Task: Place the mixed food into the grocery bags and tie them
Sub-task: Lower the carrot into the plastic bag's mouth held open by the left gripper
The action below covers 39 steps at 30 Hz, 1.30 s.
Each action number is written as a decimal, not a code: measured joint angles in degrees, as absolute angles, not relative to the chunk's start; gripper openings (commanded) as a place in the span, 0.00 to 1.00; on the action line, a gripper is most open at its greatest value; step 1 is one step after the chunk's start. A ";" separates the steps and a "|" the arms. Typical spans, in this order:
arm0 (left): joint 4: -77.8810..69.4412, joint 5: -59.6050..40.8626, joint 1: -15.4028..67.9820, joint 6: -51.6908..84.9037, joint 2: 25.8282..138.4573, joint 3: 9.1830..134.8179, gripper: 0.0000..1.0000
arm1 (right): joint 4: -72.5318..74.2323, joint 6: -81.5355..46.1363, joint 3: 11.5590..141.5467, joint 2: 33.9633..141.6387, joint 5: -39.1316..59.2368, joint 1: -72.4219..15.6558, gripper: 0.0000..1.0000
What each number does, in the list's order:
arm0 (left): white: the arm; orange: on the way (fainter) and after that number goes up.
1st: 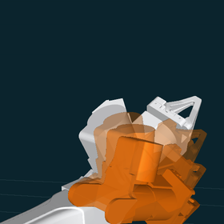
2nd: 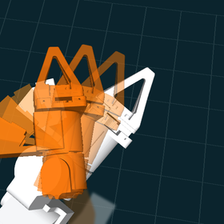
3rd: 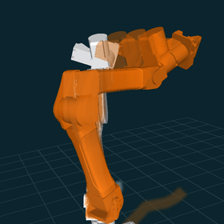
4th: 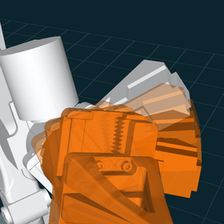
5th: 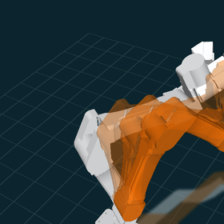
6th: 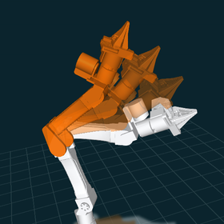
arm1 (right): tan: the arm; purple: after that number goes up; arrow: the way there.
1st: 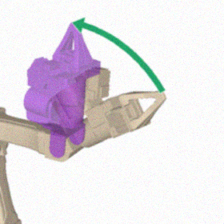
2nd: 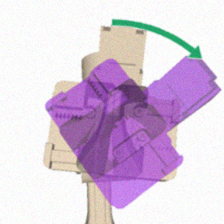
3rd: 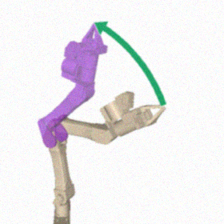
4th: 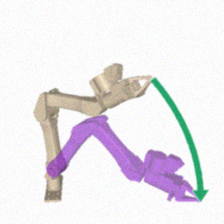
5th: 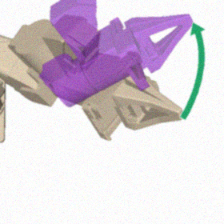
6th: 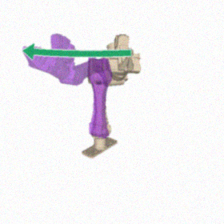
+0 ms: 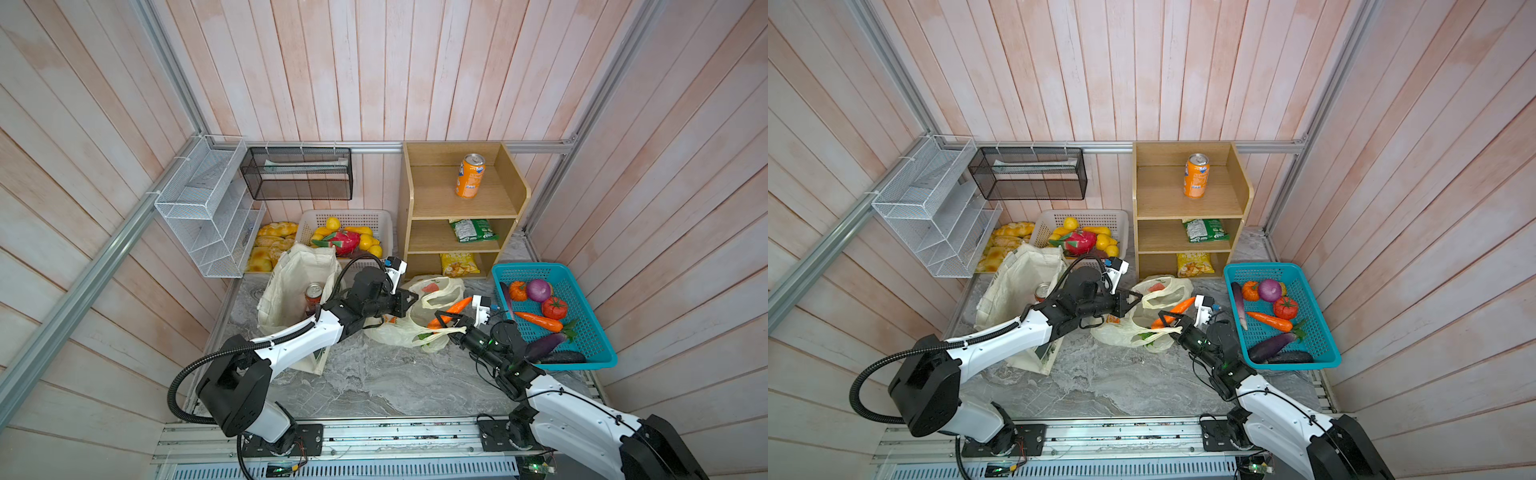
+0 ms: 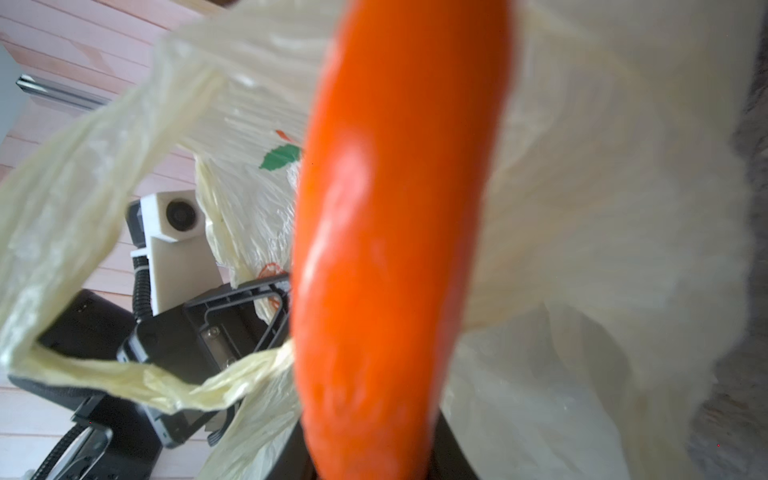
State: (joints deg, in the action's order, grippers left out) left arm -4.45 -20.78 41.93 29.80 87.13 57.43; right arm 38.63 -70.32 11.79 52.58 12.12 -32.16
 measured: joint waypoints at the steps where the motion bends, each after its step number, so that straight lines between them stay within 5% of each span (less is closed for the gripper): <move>1: -4.47 -20.78 42.17 29.80 87.13 57.43 0.00 | 38.61 -70.30 11.97 52.49 11.33 -32.16 0.05; 14: -5.02 -22.26 44.56 29.82 88.38 58.59 0.00 | 40.80 -67.07 15.07 58.87 9.80 -31.18 0.05; 29: -7.31 -22.02 44.60 32.45 91.81 61.63 0.00 | 40.56 -63.59 12.25 57.47 13.37 -39.99 0.09; 39: -7.33 -24.45 45.28 32.84 93.06 62.39 0.00 | 39.46 -61.19 19.09 71.00 12.27 -39.40 0.13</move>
State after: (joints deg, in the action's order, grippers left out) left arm -7.33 -24.45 45.28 32.84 93.06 62.39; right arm 39.46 -61.19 19.09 71.00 12.27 -39.40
